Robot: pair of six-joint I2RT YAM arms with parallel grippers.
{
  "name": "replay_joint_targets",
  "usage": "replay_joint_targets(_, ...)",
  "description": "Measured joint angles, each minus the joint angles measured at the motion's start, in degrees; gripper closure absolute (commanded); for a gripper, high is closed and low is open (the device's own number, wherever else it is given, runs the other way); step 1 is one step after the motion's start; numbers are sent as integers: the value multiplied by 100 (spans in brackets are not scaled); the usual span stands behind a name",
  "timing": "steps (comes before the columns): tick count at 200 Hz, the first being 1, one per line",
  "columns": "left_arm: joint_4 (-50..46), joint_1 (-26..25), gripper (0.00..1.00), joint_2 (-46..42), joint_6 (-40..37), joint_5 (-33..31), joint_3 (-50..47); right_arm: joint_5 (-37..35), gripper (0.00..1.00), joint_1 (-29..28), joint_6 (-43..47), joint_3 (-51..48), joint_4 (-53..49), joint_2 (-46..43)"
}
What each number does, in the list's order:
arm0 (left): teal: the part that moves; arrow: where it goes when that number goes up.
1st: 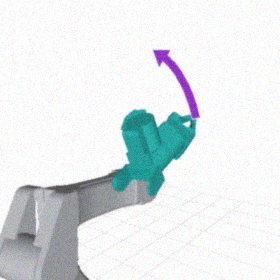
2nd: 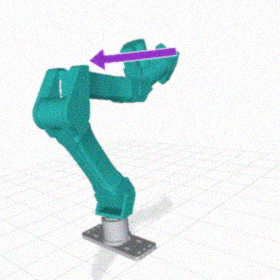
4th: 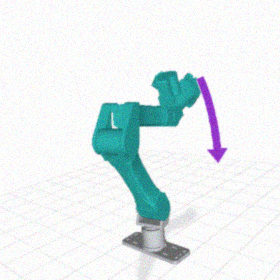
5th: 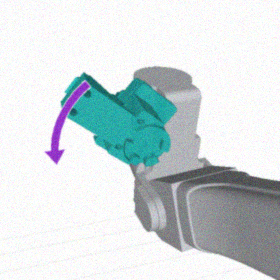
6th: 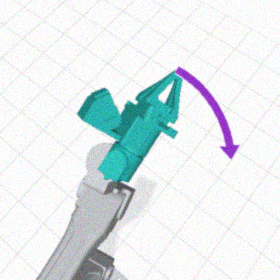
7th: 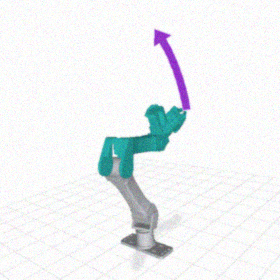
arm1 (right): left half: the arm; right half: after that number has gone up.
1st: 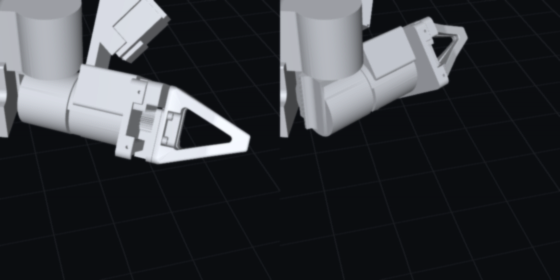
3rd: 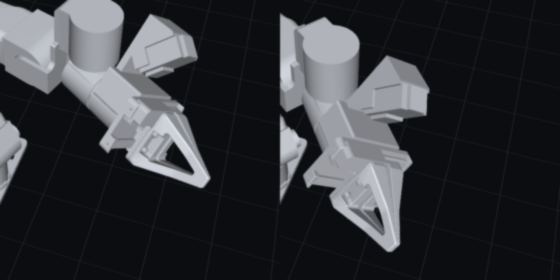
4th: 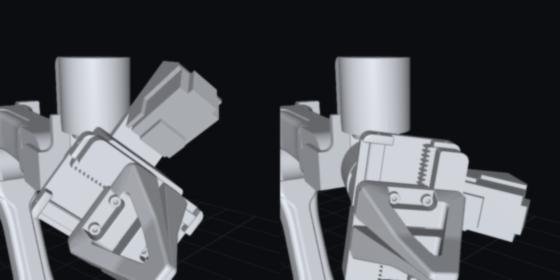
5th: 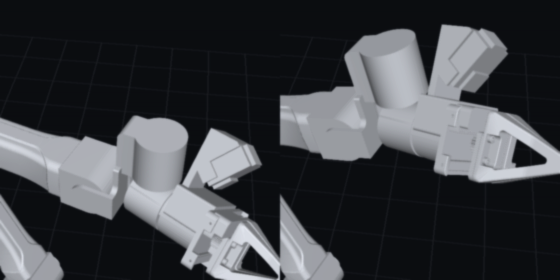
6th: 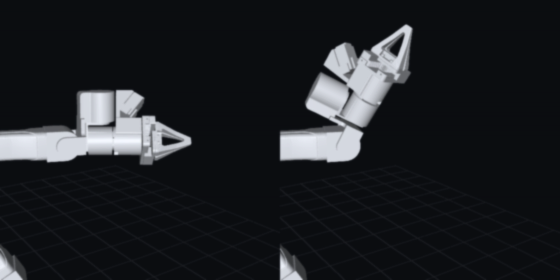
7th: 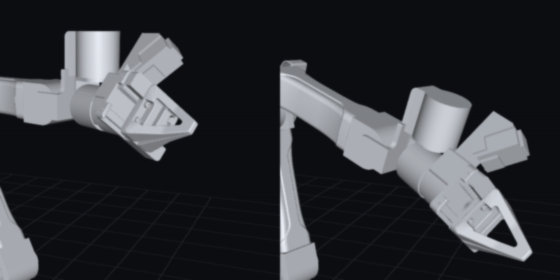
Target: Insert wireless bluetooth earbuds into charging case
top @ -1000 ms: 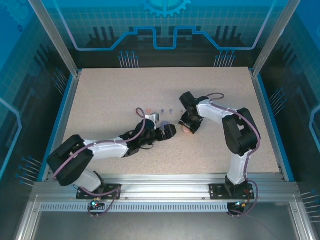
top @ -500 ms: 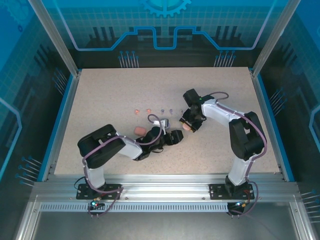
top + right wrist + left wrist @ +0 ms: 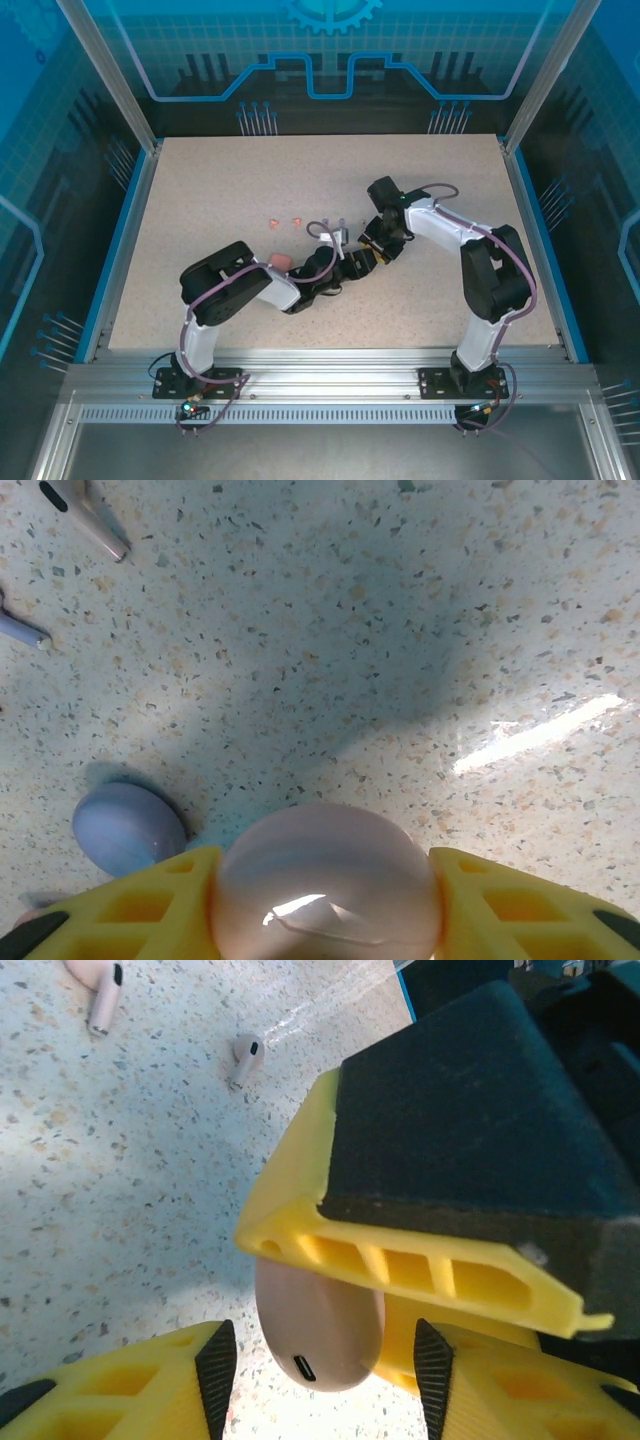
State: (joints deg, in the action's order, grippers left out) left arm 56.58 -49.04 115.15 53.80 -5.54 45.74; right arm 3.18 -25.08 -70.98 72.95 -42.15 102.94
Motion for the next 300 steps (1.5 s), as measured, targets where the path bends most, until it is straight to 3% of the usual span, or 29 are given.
replay_joint_targets(71,50,0,59,160,31,-98,186,31,52,13,0,-79,22,-116)
replay_joint_targets(155,122,7,84,160,188,-199,190,35,51,39,0,-98,118,-120)
replay_joint_targets(167,120,7,89,160,188,-199,203,33,46,39,0,-98,127,-125)
replay_joint_targets(189,94,7,98,164,157,-197,245,39,27,46,-7,-98,111,-136)
replay_joint_targets(213,59,7,100,170,157,-170,249,74,18,133,83,-57,61,-195)
replay_joint_targets(265,-114,81,100,-63,15,304,-79,31,13,951,651,92,35,-1023)
replay_joint_targets(300,-599,468,100,-839,-317,1102,-483,216,13,1357,1526,-890,916,-1954)
